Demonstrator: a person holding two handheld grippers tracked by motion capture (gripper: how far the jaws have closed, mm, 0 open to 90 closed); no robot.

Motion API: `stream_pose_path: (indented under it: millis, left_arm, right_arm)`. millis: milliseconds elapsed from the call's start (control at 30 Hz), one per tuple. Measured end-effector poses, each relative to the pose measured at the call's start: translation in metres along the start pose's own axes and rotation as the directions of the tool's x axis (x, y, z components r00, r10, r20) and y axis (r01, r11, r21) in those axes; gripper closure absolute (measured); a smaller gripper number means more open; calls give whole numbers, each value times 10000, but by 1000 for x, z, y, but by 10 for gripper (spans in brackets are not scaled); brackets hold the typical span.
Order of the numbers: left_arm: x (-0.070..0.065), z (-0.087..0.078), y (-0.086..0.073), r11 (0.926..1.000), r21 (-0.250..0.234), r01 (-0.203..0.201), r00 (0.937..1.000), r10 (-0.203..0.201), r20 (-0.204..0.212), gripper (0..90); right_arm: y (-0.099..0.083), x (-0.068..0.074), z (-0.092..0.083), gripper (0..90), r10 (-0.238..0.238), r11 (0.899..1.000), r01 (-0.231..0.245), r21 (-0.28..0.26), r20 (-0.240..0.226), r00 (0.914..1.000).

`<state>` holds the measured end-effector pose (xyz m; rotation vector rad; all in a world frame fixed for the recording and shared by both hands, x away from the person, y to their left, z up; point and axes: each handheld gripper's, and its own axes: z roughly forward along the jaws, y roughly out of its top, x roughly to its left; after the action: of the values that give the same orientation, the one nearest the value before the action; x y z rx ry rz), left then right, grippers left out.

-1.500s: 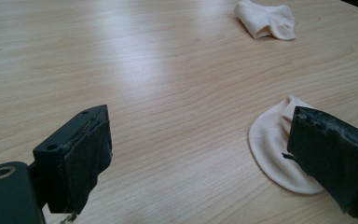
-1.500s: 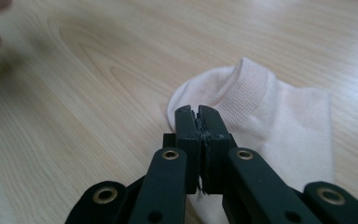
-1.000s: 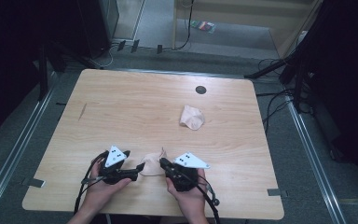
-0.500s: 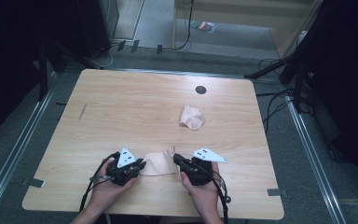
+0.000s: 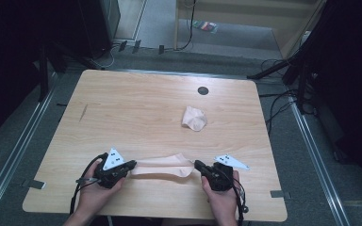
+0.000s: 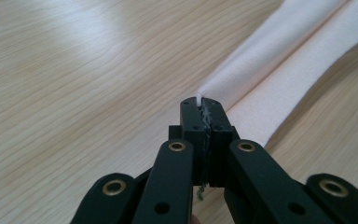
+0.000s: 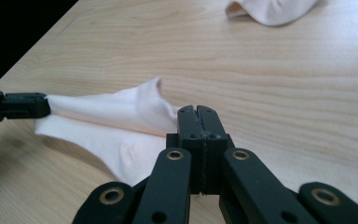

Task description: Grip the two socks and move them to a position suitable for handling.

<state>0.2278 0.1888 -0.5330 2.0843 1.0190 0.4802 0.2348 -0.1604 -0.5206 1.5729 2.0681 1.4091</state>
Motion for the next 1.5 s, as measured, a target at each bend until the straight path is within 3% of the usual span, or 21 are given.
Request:
stream_pose_path:
  millis: [67,100,333,433,467,533,667,833,867,900,1000,1033,1067,1100,1133,1200,1233,1367,1400,1467,1500]
  left_arm:
    - [3,-1,-2,10000,-7,68,9999,-68,94,900]
    - [4,-2,-3,9997,-72,225,9987,-221,464,900]
    - [-15,2,-3,9987,-176,-481,9960,493,750,898]
    - [-17,5,-3,9988,-205,-447,9952,463,863,893]
    - [-18,6,-3,9993,-339,-130,9942,166,1064,890]
    - [-19,7,-2,9993,-370,-90,9935,131,1128,887]
    - [-24,11,-4,9986,-43,-528,9937,530,988,877]
    - [-23,10,-5,9992,-15,-404,9936,404,1052,871]
    - [-22,10,-5,9996,-43,-296,9933,299,1113,860]
    - [-22,10,-5,9997,-120,-207,9930,220,1163,796]
    - [-20,8,-6,9987,-505,49,9939,8,1105,553]
    - [-18,6,-6,9974,-712,140,9936,-59,1128,553]
    - [-12,3,-6,9925,-1118,494,9917,-355,1233,456]
    - [-12,3,-6,9925,-1118,494,9917,-355,1233,417]
    - [-3,1,-5,9812,-1528,1180,9837,-945,1528,381]
    - [7,1,-4,9718,-1779,1545,9804,-1285,1492,337]
    - [7,1,-4,9718,-1779,1545,9804,-1285,1492,320]
    - [30,1,-5,9610,-2096,1805,9823,-1653,878,292]
    - [41,-1,-8,9565,-2188,1931,9811,-1853,560,279]
    - [47,-3,-10,9539,-2247,1991,9799,-1964,343,271]
    - [51,-5,-12,9519,-2303,2023,9789,-2034,193,266]
  right_arm:
    - [-1,-1,-1,900,-20,10000,20,60,87,10000]
    - [-4,-3,-2,900,-95,9998,94,165,72,9999]
    - [-11,1,2,900,-3,9996,3,296,7,10000]
    - [-13,-1,5,900,212,9990,-209,391,-89,9997]
    - [-13,-1,7,900,287,9988,-278,411,-236,9993]
    - [-13,0,9,900,440,9979,-422,490,-366,9984]
    - [-16,3,17,900,86,9961,-99,877,152,9998]
    - [-19,0,16,900,119,9950,-158,987,399,9991]
    - [-19,0,15,900,157,9948,-196,995,397,9991]
    - [-19,0,14,818,213,9956,-246,906,371,9991]
    - [-14,1,11,648,141,9987,-156,486,313,9994]
    - [-14,1,11,648,141,9987,-156,486,313,9994]
    - [-9,0,10,595,24,9999,-30,154,419,9991]
    - [-9,0,10,595,24,9999,-30,154,419,9991]
    - [-1,-2,10,569,-28,10000,30,-45,619,9981]
    - [8,-6,10,559,-25,9997,43,-248,713,9975]
    - [8,-6,10,559,-25,9997,43,-248,713,9975]
    - [34,-11,19,533,-245,9978,303,-597,947,9952]
    - [50,-11,31,510,-619,9959,690,-582,1160,9913]
    - [56,-11,35,494,-704,9954,779,-555,1247,9897]
    - [71,-12,50,465,-848,9944,924,-513,1344,9873]
